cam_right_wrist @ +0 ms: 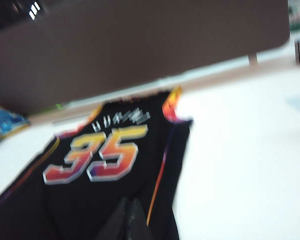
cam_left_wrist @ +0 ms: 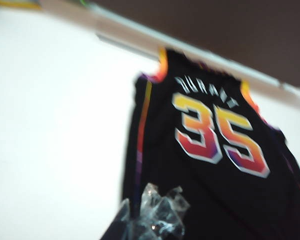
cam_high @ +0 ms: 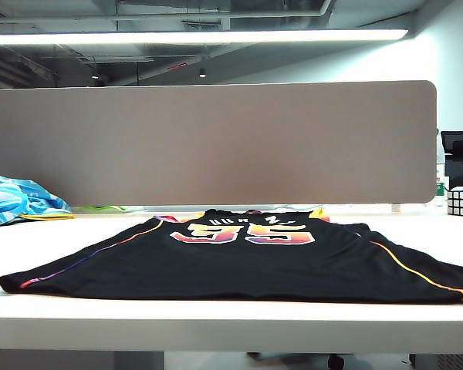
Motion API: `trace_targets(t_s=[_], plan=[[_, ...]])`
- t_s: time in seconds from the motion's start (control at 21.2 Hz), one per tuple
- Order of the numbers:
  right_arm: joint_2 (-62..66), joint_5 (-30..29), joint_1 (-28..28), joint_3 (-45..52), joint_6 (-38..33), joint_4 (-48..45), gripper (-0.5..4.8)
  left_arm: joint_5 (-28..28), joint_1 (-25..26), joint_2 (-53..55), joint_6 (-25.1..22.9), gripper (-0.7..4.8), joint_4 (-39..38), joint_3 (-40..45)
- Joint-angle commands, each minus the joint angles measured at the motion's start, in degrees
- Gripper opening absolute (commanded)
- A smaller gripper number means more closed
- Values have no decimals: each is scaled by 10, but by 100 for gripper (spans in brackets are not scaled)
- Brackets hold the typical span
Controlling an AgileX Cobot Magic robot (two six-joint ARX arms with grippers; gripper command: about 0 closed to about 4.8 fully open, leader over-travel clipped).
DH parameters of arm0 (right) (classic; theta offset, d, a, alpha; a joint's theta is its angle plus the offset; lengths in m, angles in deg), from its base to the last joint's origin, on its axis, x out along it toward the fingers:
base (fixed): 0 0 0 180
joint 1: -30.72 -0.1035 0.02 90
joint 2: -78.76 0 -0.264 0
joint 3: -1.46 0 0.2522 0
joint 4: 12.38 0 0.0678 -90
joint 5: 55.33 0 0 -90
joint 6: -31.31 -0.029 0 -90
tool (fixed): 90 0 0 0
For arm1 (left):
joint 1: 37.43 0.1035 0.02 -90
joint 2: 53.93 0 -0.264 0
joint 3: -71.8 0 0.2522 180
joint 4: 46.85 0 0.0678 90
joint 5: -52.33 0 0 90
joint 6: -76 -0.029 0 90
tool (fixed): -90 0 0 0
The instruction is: Fold the bottom side of the basketball jersey horizontally towards the center, about one-third of the way, and then fold the bottom of the basketball jersey up towards the top, creating a neat rectangle.
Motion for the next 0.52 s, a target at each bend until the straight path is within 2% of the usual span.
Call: trace_targets(t_s=[0.05, 0.19, 0.24, 0.43, 0.52], plan=[[47, 4, 0, -24, -1, 46, -4, 99, 1, 116, -2, -6, -6, -53], [120, -9, 0, -50, 2, 61, -4, 148, 1, 200, -2, -6, -21, -93], [187, -20, 0, -76, 13, 71, -4, 165, 1, 244, -3, -6, -21, -110], [353, -37, 0, -156, 60, 117, -4, 164, 1, 297, -5, -6, -20, -117], [420, -50, 1, -196, 80, 140, -4, 165, 1, 309, -22, 6, -20, -117]])
